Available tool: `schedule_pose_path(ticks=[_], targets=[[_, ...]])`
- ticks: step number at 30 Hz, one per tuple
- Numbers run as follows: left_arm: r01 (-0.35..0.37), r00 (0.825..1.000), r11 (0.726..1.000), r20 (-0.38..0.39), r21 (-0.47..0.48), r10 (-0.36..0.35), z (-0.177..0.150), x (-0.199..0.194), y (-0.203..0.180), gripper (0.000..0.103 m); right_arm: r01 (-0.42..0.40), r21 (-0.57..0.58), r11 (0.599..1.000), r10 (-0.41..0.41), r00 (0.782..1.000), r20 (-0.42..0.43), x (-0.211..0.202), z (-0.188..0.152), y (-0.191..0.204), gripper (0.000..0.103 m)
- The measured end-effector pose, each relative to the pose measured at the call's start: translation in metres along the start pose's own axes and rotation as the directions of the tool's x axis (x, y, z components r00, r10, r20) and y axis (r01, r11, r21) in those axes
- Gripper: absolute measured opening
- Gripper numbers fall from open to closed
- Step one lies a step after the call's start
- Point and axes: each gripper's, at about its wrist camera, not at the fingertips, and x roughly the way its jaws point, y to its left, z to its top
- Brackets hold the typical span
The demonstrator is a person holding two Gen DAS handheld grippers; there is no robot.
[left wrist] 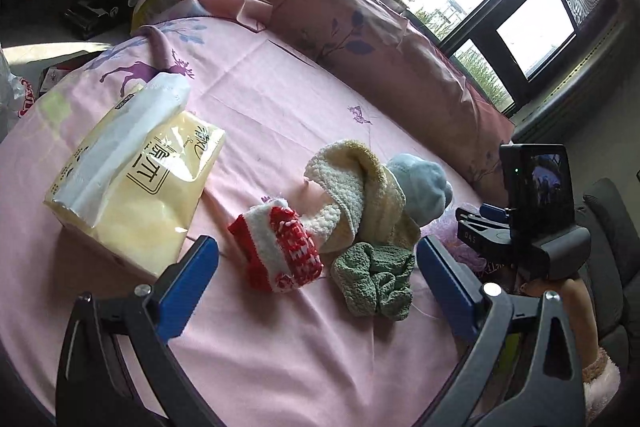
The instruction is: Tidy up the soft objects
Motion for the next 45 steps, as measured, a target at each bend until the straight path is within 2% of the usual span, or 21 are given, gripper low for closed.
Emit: schedule_pose_path(ticks=[2,3,5,7,11,16,20,27,30,31,33,34,35,37,39,42,45], targets=[[0.009,1.000,1.000,-0.001,0.002,-0.009,0.002,-0.001,0.000,0.099,-0.004,-0.006,1.000,0.004,1.000,-0.029,0.005,0.002,0.001,0.015],[0.009,1.000,1.000,-0.003,0.005,-0.009,0.002,-0.001,-0.001,0.099,0.011,-0.017,1.000,-0.012,0.999,-0.031,0.007,0.002,0.002,0.013],[0.008,1.000,1.000,-0.005,0.015,-0.008,0.001,-0.001,-0.002,0.099,0.055,-0.032,0.998,-0.055,0.998,-0.024,0.009,0.001,0.002,0.000],[0.008,1.000,1.000,-0.007,0.018,-0.008,0.001,-0.002,-0.002,0.099,0.072,-0.011,0.997,-0.072,0.997,-0.015,0.007,0.000,-0.001,0.000],[0.018,1.000,1.000,-0.010,0.005,-0.018,0.002,-0.002,0.001,0.099,0.040,0.008,0.999,-0.041,0.998,0.045,-0.012,-0.004,-0.005,0.000],[0.004,1.000,1.000,-0.015,0.006,-0.004,0.001,-0.001,0.001,0.099,-0.091,0.027,0.995,0.088,0.990,0.110,-0.048,-0.004,-0.020,0.000],[0.008,1.000,1.000,-0.020,0.009,-0.008,0.000,-0.001,-0.001,0.099,-0.194,0.076,0.978,0.193,0.981,0.028,-0.041,0.003,-0.031,0.000],[0.004,1.000,1.000,-0.031,0.024,-0.003,-0.001,0.001,-0.002,0.099,-0.183,0.111,0.977,0.196,0.974,-0.117,-0.008,0.007,-0.030,0.001],[0.006,0.999,1.000,-0.036,0.013,-0.006,0.000,0.002,-0.001,0.099,-0.172,0.113,0.979,0.188,0.970,-0.151,0.000,0.006,-0.030,0.001],[0.007,0.999,1.000,-0.038,0.012,-0.007,0.001,0.002,0.000,0.099,-0.161,0.108,0.981,0.177,0.971,-0.159,0.002,0.006,-0.029,0.002],[0.007,0.999,1.000,-0.039,0.013,-0.006,0.001,0.003,0.000,0.099,-0.139,0.094,0.986,0.153,0.973,-0.171,0.004,0.006,-0.028,0.011],[0.006,0.999,1.000,-0.038,0.015,-0.005,0.001,0.003,0.000,0.099,-0.136,0.093,0.986,0.150,0.974,-0.170,0.004,0.006,-0.028,0.028],[0.004,0.999,1.000,-0.038,0.017,-0.004,0.001,0.003,-0.001,0.099,-0.136,0.094,0.986,0.150,0.975,-0.164,0.003,0.006,-0.029,0.049],[0.003,0.999,1.000,-0.041,0.020,-0.002,0.001,0.004,-0.002,0.100,-0.134,0.097,0.986,0.147,0.980,-0.134,0.000,0.008,-0.030,0.069],[0.004,0.999,1.000,-0.045,0.025,-0.003,0.000,0.004,-0.002,0.100,-0.129,0.080,0.988,0.138,0.984,-0.117,-0.001,0.010,-0.028,0.069],[0.005,0.999,1.000,-0.046,0.028,-0.004,0.000,0.004,-0.003,0.100,-0.136,0.074,0.988,0.145,0.980,-0.136,0.006,0.011,-0.025,0.068],[0.007,0.999,1.000,-0.049,0.024,-0.006,0.000,0.004,-0.001,0.100,-0.117,0.046,0.992,0.122,0.983,-0.140,0.013,0.010,-0.019,0.061]])
